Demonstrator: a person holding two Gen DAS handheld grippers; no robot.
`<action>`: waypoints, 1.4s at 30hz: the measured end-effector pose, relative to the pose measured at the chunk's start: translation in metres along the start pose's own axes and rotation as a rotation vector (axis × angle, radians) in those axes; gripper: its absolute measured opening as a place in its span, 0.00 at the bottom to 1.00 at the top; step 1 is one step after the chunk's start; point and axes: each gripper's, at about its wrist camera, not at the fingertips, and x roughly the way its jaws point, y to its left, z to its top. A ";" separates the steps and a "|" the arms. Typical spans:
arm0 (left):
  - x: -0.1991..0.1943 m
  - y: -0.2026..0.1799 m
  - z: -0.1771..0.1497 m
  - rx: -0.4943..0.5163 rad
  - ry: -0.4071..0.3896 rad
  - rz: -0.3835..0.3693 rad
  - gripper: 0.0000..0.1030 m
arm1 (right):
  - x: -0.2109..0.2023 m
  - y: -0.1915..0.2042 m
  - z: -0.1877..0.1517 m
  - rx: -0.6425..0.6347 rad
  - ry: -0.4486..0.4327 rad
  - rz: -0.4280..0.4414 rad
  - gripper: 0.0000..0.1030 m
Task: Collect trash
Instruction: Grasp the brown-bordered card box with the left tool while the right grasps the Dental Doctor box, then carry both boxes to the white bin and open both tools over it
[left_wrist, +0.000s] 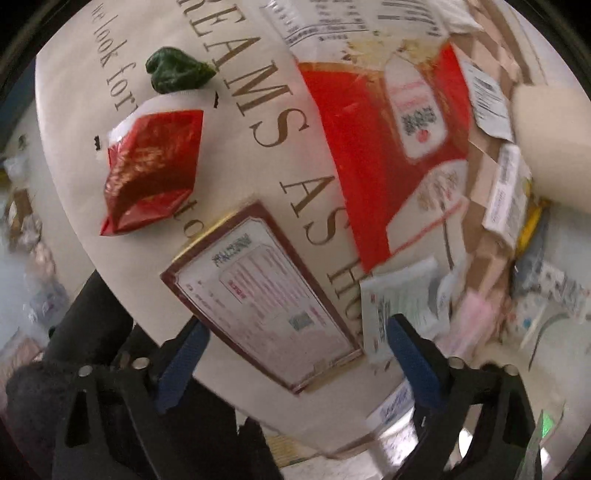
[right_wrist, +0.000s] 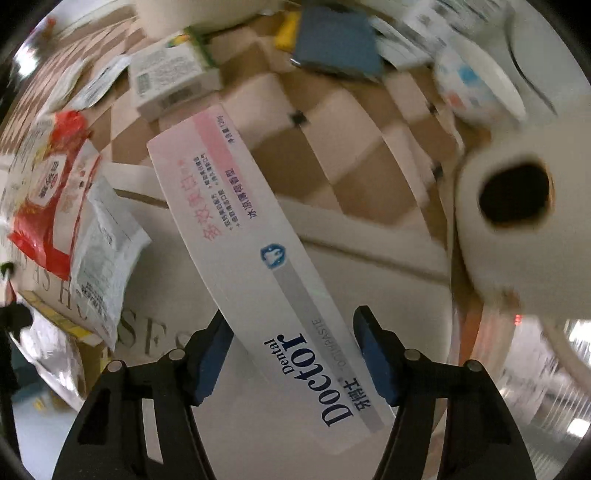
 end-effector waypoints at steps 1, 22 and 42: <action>0.004 -0.002 0.001 -0.009 -0.007 0.018 0.76 | -0.001 -0.005 -0.004 0.022 0.001 0.011 0.65; 0.002 -0.044 -0.040 0.651 -0.223 0.390 0.54 | 0.034 -0.049 -0.037 0.028 0.073 0.100 0.68; -0.116 -0.062 -0.111 0.806 -0.596 0.422 0.54 | -0.004 -0.016 -0.057 0.057 -0.140 0.117 0.50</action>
